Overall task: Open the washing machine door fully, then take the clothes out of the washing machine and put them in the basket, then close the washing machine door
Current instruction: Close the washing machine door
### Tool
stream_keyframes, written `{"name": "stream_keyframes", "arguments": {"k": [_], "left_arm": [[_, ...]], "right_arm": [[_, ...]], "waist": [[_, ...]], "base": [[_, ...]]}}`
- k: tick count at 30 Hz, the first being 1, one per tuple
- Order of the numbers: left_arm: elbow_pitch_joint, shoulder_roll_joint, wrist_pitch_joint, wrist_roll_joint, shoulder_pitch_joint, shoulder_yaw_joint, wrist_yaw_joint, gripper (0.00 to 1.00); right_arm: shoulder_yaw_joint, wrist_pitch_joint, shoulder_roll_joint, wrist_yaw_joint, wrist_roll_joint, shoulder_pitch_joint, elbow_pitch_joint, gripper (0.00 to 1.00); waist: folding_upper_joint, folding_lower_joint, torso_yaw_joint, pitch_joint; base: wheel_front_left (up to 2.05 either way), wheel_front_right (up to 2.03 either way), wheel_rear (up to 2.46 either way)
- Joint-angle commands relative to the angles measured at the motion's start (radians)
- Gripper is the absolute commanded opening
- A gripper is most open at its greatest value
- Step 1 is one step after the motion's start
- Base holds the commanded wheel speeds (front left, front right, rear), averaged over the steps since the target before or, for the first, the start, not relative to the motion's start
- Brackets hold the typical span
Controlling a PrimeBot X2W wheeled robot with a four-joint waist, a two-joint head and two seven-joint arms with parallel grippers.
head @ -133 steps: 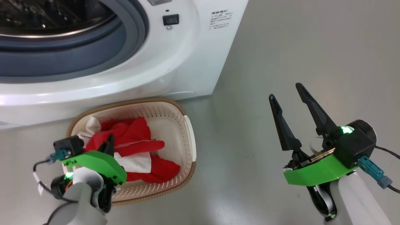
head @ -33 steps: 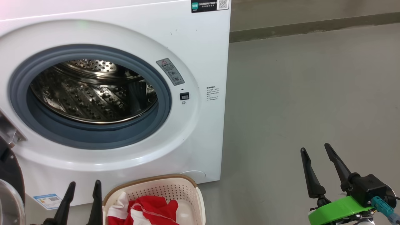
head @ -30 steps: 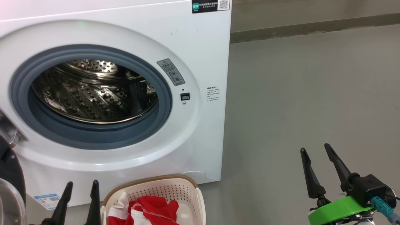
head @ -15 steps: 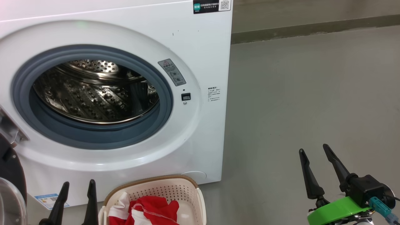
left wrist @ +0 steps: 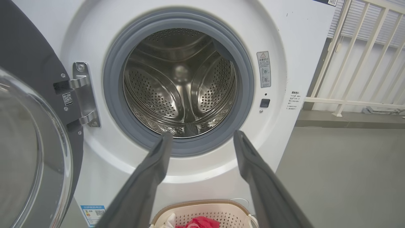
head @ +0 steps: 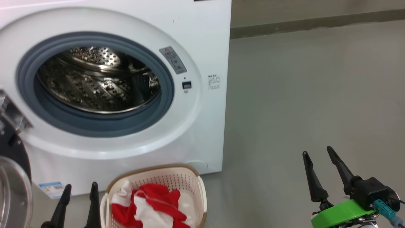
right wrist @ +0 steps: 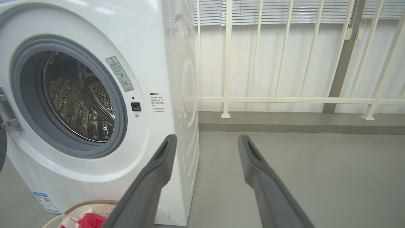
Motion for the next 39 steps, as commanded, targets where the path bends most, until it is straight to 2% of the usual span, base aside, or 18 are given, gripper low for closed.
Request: {"name": "stream_keyframes", "arguments": {"k": [1, 12, 26, 32, 39], "left_arm": [[-0.022, 0.011, -0.012, 0.013, -0.027, 0.03, -0.005, 1.0], [-0.027, 0.03, -0.012, -0.021, -0.025, 0.009, -0.005, 1.0], [-0.024, 0.021, -0.012, -0.003, -0.024, 0.019, -0.001, 1.0], [-0.039, 0.014, -0.012, 0.008, -0.031, 0.021, 0.002, 1.0], [-0.059, 0.007, -0.012, 0.017, -0.028, 0.023, 0.013, 1.0]], "right_arm": [[0.026, -0.006, -0.005, 0.006, -0.002, -0.015, -0.024, 1.0], [0.025, -0.006, -0.005, 0.006, -0.001, -0.019, -0.019, 1.0], [0.023, -0.006, -0.005, 0.006, -0.006, -0.023, -0.021, 1.0], [0.027, -0.006, -0.005, 0.006, -0.007, -0.02, -0.024, 1.0], [0.042, -0.006, -0.005, 0.006, -0.003, -0.02, -0.027, 1.0]], "waist": [[0.0, 0.0, 0.001, 0.002], [0.0, 0.0, 0.006, 0.007], [0.0, 0.0, 0.026, 0.01], [0.0, 0.0, 0.059, 0.015], [0.0, 0.0, 0.129, 0.019]], "base": [[-2.13, 2.13, 0.0], [-1.62, 1.62, 0.0], [-0.21, 0.21, 0.0], [0.0, 0.0, 0.0], [0.0, 0.0, 0.0]]}}
